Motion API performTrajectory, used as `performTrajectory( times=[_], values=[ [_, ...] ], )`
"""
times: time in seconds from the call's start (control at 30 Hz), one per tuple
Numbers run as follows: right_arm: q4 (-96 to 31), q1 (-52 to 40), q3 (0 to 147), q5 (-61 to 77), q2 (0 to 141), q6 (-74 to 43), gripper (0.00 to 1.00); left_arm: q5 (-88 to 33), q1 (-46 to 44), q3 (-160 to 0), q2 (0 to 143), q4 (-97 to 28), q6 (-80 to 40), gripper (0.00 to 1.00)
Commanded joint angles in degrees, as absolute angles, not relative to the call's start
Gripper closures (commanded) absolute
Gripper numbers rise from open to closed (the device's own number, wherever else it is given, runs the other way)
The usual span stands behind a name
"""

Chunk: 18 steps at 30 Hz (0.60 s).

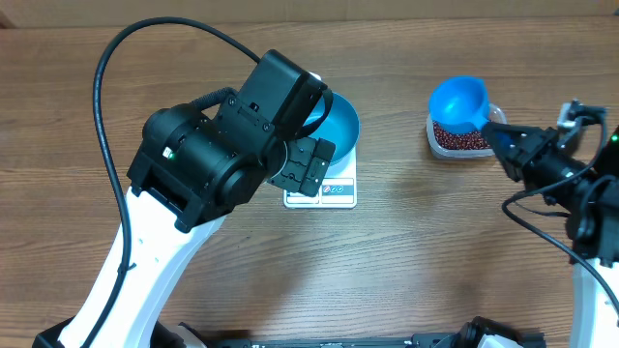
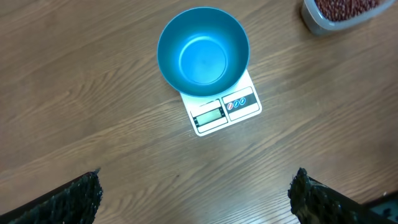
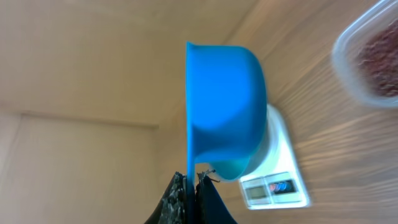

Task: Scoop item into bowl and weigh 150g on scale
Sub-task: 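Withdraw the left gripper toward the scale and move the right gripper right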

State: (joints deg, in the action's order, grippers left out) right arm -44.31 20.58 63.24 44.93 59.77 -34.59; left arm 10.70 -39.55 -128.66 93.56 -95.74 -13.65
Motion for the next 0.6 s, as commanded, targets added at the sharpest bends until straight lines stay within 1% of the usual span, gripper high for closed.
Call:
performTrajectory(
  times=[0.0, 0.13, 0.33, 0.43, 0.57],
  values=[
    [-49.3, 20.6, 69.9, 30.0, 59.4, -22.7, 0.96, 6.3, -38.0, -129.1, 94.1, -95.4, -6.7, 0.0],
    [-54.9, 20.6, 74.0, 22.5, 59.4, -18.5, 0.96, -1.3, -34.4, -128.8, 94.5, -94.3, -1.5, 0.01],
    [-57.9, 20.6, 75.4, 20.1, 59.5, -15.9, 0.96, -5.7, -29.2, -126.0, 94.5, -92.9, -0.3, 0.0],
    [-58.8, 20.6, 75.4, 17.6, 60.0, -14.7, 0.96, -10.2, -28.4, -123.1, 94.5, -91.6, 4.1, 0.0],
    [-59.3, 20.6, 75.4, 17.2, 60.9, -14.4, 0.96, -10.1, -28.4, -117.0, 94.5, -88.6, 5.9, 0.01]
  ],
)
